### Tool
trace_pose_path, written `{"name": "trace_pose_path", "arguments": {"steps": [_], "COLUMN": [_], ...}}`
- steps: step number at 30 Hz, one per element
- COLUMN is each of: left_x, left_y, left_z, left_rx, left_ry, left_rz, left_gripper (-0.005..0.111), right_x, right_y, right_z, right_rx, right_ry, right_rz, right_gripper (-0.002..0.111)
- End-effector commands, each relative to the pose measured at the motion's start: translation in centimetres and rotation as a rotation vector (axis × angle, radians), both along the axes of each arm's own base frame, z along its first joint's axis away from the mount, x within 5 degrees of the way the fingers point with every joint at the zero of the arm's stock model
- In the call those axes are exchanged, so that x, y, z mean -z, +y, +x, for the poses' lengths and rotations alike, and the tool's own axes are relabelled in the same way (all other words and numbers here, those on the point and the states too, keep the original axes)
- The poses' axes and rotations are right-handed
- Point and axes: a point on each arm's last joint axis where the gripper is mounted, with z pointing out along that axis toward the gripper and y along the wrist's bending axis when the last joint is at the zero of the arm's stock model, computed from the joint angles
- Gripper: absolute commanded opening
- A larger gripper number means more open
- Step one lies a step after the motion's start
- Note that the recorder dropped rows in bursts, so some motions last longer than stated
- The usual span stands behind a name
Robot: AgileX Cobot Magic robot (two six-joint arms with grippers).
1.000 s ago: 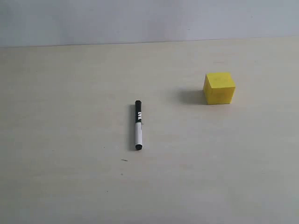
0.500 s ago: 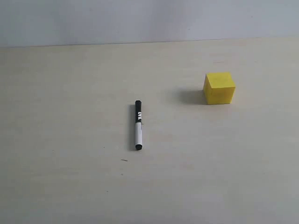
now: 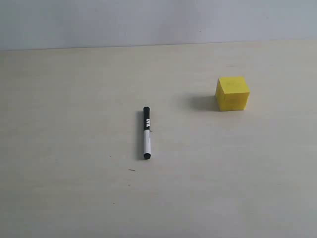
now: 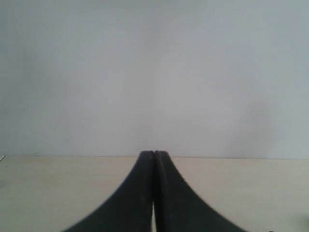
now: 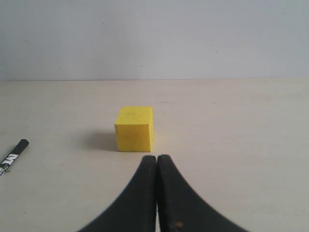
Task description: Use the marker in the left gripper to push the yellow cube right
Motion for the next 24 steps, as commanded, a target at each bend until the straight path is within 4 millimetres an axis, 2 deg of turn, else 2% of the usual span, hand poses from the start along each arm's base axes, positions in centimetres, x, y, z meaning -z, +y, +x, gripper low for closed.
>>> {"name": "trace_pose_path", "arguments": {"steps": [1, 11, 24], "left_x": [0.9, 4.8, 10.1], "left_y": [-0.1, -0.3, -0.4], "left_z": [0.3, 1.9, 2.7], "left_rx": [0.002, 0.000, 0.002], "left_ry": [-0.031, 0.085, 0.218], "left_rz": [0.003, 0.037, 0.061], "left_gripper": [0.000, 0.000, 0.000], "right_x": [0.1, 0.1, 0.1], "right_y": [0.0, 0.0, 0.0], "right_z": [0.0, 0.0, 0.0], "right_rx": [0.006, 0.006, 0.006], "right_ry": [-0.009, -0.009, -0.009], "right_rz": [-0.004, -0.004, -0.004], "right_gripper": [0.000, 0.000, 0.000]}}
